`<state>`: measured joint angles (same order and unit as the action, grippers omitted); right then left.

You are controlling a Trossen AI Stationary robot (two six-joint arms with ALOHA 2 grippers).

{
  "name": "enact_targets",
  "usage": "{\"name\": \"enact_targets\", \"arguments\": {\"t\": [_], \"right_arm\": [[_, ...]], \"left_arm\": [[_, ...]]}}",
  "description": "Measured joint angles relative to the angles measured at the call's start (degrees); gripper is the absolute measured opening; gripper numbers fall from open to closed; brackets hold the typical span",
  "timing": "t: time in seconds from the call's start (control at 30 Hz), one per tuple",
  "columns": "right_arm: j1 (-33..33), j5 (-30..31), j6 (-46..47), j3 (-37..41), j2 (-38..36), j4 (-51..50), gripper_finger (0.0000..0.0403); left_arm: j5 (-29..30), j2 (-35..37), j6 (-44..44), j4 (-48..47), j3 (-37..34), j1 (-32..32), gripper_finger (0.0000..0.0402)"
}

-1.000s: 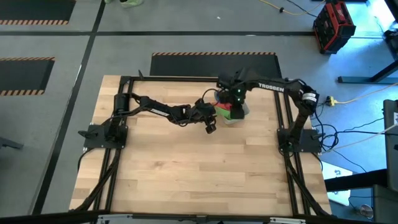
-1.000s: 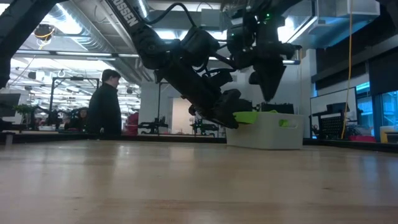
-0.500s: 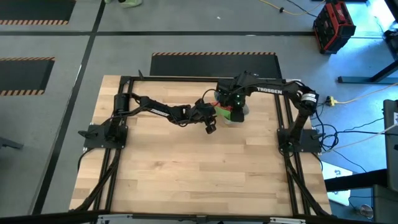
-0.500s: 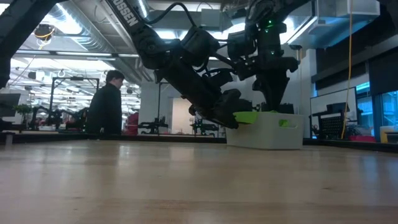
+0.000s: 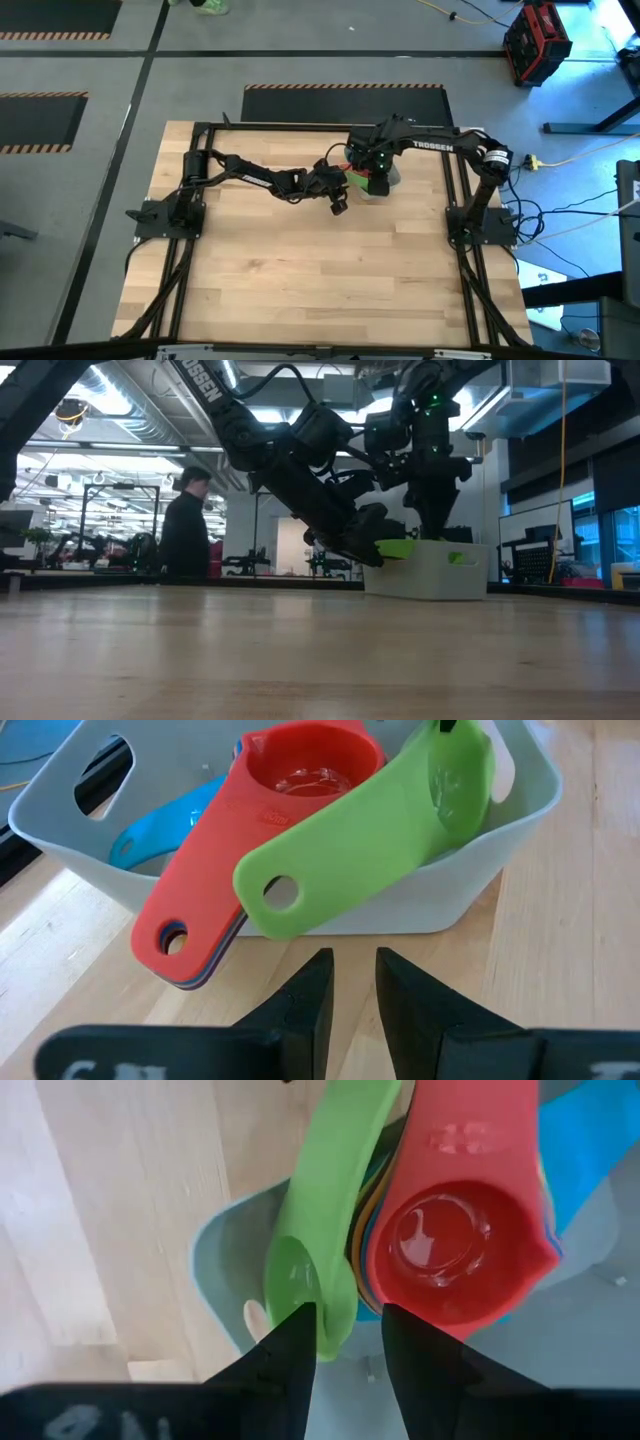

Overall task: Nest measuring cups in basket
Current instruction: Stack the green measuring cup on top of the red measuring cup into the gray bin

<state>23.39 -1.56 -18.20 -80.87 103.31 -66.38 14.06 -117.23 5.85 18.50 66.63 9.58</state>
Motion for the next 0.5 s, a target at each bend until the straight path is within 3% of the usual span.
{"name": "enact_targets", "arguments": {"t": [0.27, 0.5], "right_arm": [[-0.01, 0.07, -0.31, 3.73, 0.0, 2.61, 0.0117], [-0.01, 0.19, -0.46, 3.73, 0.0, 3.67, 0.0068]], "left_arm": [[0.02, 0.0, -0.02, 0.02, 0.0, 0.02, 0.0071], [0.04, 0.0, -0.02, 0.04, 0.0, 0.02, 0.0071]]}}
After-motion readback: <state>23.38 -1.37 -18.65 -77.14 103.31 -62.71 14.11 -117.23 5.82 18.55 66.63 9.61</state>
